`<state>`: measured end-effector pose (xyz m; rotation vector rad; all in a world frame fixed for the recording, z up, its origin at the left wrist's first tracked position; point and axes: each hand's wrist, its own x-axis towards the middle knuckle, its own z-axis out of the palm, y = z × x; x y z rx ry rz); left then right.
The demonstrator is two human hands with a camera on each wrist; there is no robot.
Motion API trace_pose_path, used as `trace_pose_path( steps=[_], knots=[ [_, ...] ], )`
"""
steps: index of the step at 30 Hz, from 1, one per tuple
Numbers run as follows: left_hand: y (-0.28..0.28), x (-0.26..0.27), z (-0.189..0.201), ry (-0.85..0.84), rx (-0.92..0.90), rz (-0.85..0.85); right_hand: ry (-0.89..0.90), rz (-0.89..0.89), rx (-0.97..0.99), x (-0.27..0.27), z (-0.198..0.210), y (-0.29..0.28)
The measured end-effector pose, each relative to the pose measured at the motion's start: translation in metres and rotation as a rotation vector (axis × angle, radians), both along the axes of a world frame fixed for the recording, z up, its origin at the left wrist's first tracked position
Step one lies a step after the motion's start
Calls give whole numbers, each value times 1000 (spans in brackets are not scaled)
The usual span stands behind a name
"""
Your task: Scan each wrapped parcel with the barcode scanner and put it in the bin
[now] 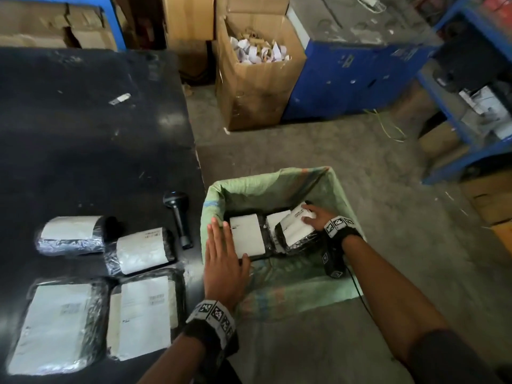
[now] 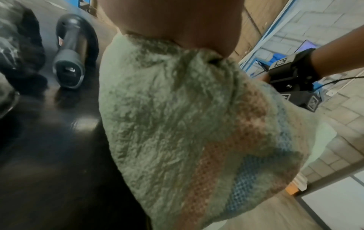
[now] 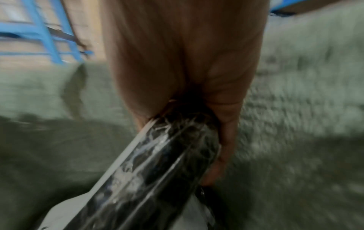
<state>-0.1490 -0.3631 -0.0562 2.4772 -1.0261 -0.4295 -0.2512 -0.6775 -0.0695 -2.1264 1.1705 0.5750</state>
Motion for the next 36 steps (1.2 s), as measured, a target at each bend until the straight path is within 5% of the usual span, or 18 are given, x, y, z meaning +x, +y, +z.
trace_pose_path(
  steps=[10, 16, 22, 28, 36],
  knots=[
    [0, 6, -6, 30, -70, -39, -328, -195, 40, -4, -79, -5],
    [-4, 4, -12, 25, -49, -16, -200, -137, 53, -7, -120, -8],
    [-2, 2, -14, 19, -59, -10, 161, -155, -107, 9, -141, 13],
    [0, 7, -13, 41, -72, -24, 243, -3, -134, 20, -97, 6],
    [81, 67, 30, 292, -307, -16, -94, 53, -209, 95, 69, 97]
  ],
)
